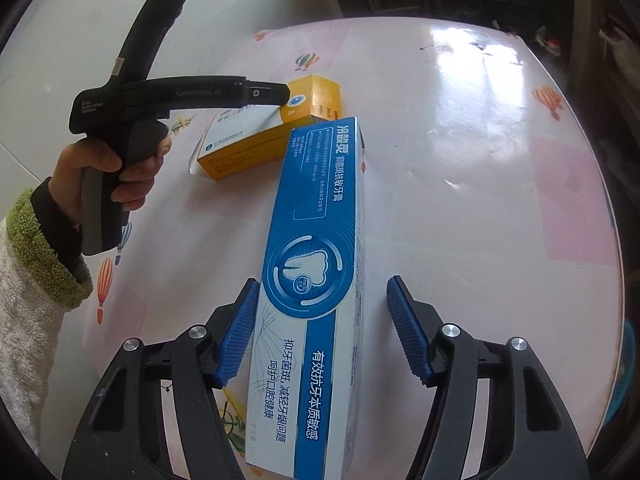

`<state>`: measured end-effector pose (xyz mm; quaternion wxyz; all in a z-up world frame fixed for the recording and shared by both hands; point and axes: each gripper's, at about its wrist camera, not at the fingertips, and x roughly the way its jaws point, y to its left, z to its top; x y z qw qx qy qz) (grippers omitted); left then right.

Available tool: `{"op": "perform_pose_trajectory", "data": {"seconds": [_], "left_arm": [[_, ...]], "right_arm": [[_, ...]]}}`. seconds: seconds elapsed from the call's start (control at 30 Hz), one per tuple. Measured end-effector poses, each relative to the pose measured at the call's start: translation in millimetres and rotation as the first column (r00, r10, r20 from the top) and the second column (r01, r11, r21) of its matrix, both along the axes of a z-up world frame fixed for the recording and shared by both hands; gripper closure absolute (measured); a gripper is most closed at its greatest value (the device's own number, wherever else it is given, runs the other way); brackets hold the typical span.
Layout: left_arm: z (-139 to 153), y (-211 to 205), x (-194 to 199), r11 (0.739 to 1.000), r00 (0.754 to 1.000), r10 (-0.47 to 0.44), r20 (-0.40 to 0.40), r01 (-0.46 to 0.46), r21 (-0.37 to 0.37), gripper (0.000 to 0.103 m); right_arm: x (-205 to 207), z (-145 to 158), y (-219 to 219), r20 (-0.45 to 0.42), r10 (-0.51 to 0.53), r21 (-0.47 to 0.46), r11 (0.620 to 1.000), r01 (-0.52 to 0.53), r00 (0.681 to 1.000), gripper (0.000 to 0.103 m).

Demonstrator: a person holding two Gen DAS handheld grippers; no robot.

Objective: Collect trash
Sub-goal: 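Return the right tool to the table and close it on the blue toothpaste box, then hold the toothpaste box in the right tool while the left tool grasps the orange medicine box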

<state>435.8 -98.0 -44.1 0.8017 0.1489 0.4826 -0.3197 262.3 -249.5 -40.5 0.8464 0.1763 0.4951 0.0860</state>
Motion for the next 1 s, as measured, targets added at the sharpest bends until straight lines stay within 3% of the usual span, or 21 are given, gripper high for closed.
{"op": "perform_pose_trajectory", "data": {"seconds": [0.13,0.27,0.4,0.53,0.63,0.7,0.83,1.0], "left_arm": [[-1.2,-2.9,-22.3,0.996,0.995,-0.089,-0.033,0.09,0.022,0.012],[-4.2,-10.0,-51.4,0.976,0.983,-0.186,0.003,0.185,0.113,0.012],[-1.5,-19.5,-65.3,0.965,0.976,-0.211,0.055,0.199,0.17,0.012],[-6.5,-25.7,-64.3,0.966,0.984,-0.172,0.055,0.157,0.206,0.013],[-16.8,-24.2,-56.8,0.964,0.995,-0.098,0.02,0.089,0.25,0.025],[-16.4,-17.2,-53.7,0.977,0.999,-0.033,-0.015,0.035,0.211,0.032],[-10.8,-0.7,-63.6,0.986,0.997,0.042,-0.06,-0.032,0.161,0.033],[-6.2,27.1,-112.4,0.986,0.988,0.112,-0.106,-0.097,0.135,0.033]], "right_arm": [[2.5,-0.8,-1.3,0.004,0.007,-0.003,1.0,-0.007,1.0,0.039],[-4.0,1.5,2.8,0.009,0.028,-0.032,0.999,-0.027,1.0,0.04],[-12.0,2.3,1.7,0.005,0.003,-0.044,0.999,-0.002,1.0,0.055],[-28.5,3.7,-9.7,-0.002,-0.044,-0.036,0.998,0.044,0.999,0.055],[-41.8,4.1,-15.9,-0.002,-0.067,-0.035,0.997,0.067,0.998,0.055],[-50.9,4.7,-21.2,-0.004,-0.087,-0.033,0.996,0.086,0.996,0.055],[-71.3,4.0,-33.8,-0.007,-0.131,-0.008,0.991,0.131,0.991,0.055],[-105.2,4.2,-44.3,-0.015,-0.189,0.035,0.981,0.189,0.982,0.055]]}}
